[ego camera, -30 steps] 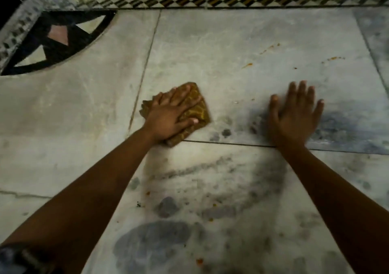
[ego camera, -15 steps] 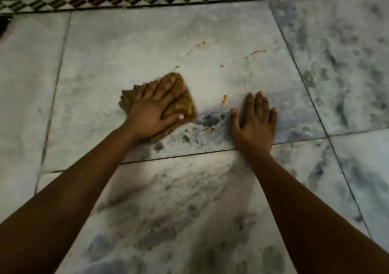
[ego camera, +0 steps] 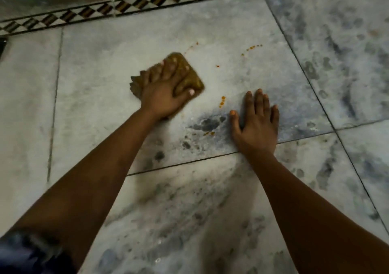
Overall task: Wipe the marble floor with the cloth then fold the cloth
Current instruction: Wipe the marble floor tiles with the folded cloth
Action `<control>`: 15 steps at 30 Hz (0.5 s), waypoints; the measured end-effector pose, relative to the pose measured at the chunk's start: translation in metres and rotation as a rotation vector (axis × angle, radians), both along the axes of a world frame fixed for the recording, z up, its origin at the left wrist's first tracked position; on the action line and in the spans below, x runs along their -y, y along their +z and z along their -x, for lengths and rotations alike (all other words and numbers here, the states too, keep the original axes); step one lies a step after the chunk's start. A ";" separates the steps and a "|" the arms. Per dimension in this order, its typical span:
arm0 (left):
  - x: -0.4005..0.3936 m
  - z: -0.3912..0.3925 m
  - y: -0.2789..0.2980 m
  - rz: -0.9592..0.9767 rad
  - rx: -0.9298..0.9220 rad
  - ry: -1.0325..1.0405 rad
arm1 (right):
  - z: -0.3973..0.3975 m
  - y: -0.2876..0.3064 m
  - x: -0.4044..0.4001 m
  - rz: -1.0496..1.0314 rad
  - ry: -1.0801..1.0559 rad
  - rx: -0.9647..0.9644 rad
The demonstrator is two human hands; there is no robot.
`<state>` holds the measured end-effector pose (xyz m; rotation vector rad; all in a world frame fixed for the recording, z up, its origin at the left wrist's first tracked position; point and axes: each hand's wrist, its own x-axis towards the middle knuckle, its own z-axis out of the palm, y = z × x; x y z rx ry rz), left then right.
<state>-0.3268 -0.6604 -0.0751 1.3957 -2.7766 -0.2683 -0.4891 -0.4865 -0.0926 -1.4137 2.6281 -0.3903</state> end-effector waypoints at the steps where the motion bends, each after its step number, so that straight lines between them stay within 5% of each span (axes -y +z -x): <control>1: -0.010 -0.015 0.001 0.022 -0.023 -0.120 | 0.000 0.001 0.001 0.006 -0.005 0.001; 4: -0.012 -0.065 0.002 0.058 -0.079 -0.231 | -0.001 -0.001 0.001 0.006 -0.016 -0.014; 10: 0.063 -0.005 0.000 0.010 -0.033 0.173 | -0.001 0.000 0.000 0.007 -0.021 -0.009; 15: 0.040 0.043 -0.001 -0.006 0.000 0.012 | -0.001 -0.001 0.001 0.018 -0.019 -0.014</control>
